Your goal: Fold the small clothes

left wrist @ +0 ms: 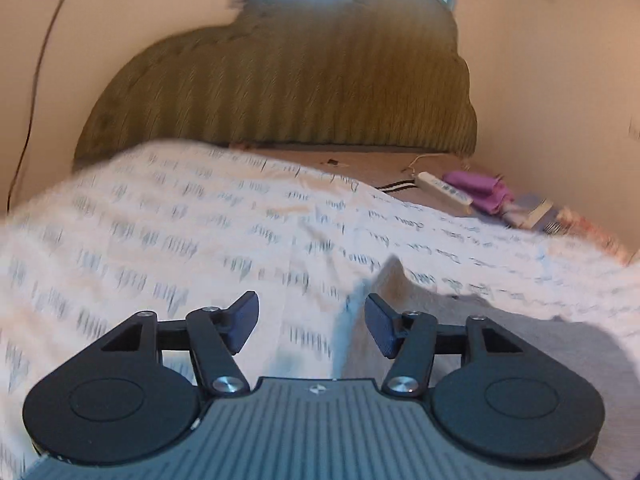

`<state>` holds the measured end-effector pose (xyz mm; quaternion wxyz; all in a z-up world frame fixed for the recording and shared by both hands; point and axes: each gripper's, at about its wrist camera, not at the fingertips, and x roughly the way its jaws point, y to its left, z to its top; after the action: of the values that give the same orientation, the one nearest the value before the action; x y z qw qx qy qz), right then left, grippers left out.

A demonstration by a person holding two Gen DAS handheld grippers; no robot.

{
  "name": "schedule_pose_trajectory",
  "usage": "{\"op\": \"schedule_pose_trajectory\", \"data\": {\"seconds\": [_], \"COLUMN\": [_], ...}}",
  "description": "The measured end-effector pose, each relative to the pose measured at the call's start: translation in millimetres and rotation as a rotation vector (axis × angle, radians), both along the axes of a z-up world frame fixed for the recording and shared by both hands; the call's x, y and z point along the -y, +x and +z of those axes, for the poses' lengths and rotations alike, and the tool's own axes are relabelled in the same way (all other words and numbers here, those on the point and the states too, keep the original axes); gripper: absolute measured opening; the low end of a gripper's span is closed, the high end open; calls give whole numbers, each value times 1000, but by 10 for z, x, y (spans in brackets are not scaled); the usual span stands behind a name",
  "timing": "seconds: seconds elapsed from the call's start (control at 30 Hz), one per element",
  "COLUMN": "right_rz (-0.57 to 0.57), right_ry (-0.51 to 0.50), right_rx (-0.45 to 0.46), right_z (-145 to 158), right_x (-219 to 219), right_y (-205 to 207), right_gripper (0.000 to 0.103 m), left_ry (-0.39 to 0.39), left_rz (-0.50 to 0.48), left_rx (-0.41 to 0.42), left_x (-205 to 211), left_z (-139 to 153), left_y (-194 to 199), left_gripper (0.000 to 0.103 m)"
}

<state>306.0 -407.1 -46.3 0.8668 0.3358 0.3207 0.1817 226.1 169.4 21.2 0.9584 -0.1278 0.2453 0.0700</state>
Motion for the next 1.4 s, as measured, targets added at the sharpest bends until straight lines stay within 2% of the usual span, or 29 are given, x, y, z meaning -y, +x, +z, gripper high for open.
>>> {"op": "schedule_pose_trajectory", "data": {"seconds": [0.03, 0.07, 0.13, 0.2, 0.23, 0.27, 0.33, 0.37, 0.43, 0.53, 0.57, 0.63, 0.7, 0.73, 0.8, 0.87, 0.97, 1.07, 1.2, 1.27, 1.33, 1.37, 1.4], "right_rz": [5, 3, -13, -21, -22, -26, -15, -7, 7, 45, 57, 41, 21, -4, -51, -71, -73, -69, -79, -94, -112, -129, -138], "right_ry": [18, 33, 73, 144, 180, 214, 281, 293, 305, 405, 421, 428, 462, 492, 511, 494, 448, 465, 521, 516, 503, 487, 470], "right_rx": [-6, -15, -45, -102, -118, -129, -146, -151, -149, -169, -167, -159, -149, -148, -135, -125, -115, -124, -121, -118, -120, -114, -117], "right_z": [-34, -75, -195, -343, -396, -435, -494, -505, -494, -561, -582, -606, -622, -637, -645, -622, -590, -603, -668, -659, -635, -629, -634], "right_x": [50, 94, 172, 241, 251, 251, 214, 179, 105, -51, -129, -277, -388, -431, -512, -588, -653, -616, -564, -597, -655, -682, -706], "right_y": [-217, -457, -837, -1147, -1263, -1363, -1486, -1503, -1496, -1355, -1286, -1199, -1101, -1064, -993, -959, -915, -892, -851, -798, -750, -753, -758], "right_gripper": [64, 68, 70, 70, 70, 70, 70, 70, 70, 70, 70, 69, 68, 68, 68, 68, 68, 68, 68, 68, 66, 61, 35], "left_ry": [-42, -88, -179, -306, -357, -381, -431, -483, -602, -798, -840, -901, -1023, -1054, -1071, -1042, -1011, -1003, -910, -819, -719, -668, -646], "left_rz": [-9, -15, -18, -11, -7, -2, -28, -51, -115, -154, -152, -102, -50, -20, -4, 4, 14, 61, 66, 78, 109, 119, 116], "left_rx": [-10, -31, -87, -143, -145, -114, -105, -95, -84, -94, -88, -59, -28, -21, -7, -21, -29, -28, -11, 3, -35, -64, -85], "left_x": [-40, -71, -107, -153, -163, -146, -87, -62, 8, 71, 86, 66, 20, 6, 17, 51, 62, 37, 116, 206, 318, 365, 388], "left_z": [-33, -88, -233, -406, -470, -493, -470, -470, -506, -654, -706, -753, -836, -851, -850, -823, -786, -755, -749, -698, -660, -655, -666], "left_y": [-165, -343, -589, -771, -866, -978, -1064, -1095, -1101, -1049, -1029, -989, -932, -901, -845, -782, -688, -698, -649, -560, -495, -460, -439], "left_gripper": [62, 63, 63, 63, 63, 63, 63, 64, 72, 76, 79, 79, 81, 81, 81, 81, 81, 76, 76, 76, 65, 47, 20]}}
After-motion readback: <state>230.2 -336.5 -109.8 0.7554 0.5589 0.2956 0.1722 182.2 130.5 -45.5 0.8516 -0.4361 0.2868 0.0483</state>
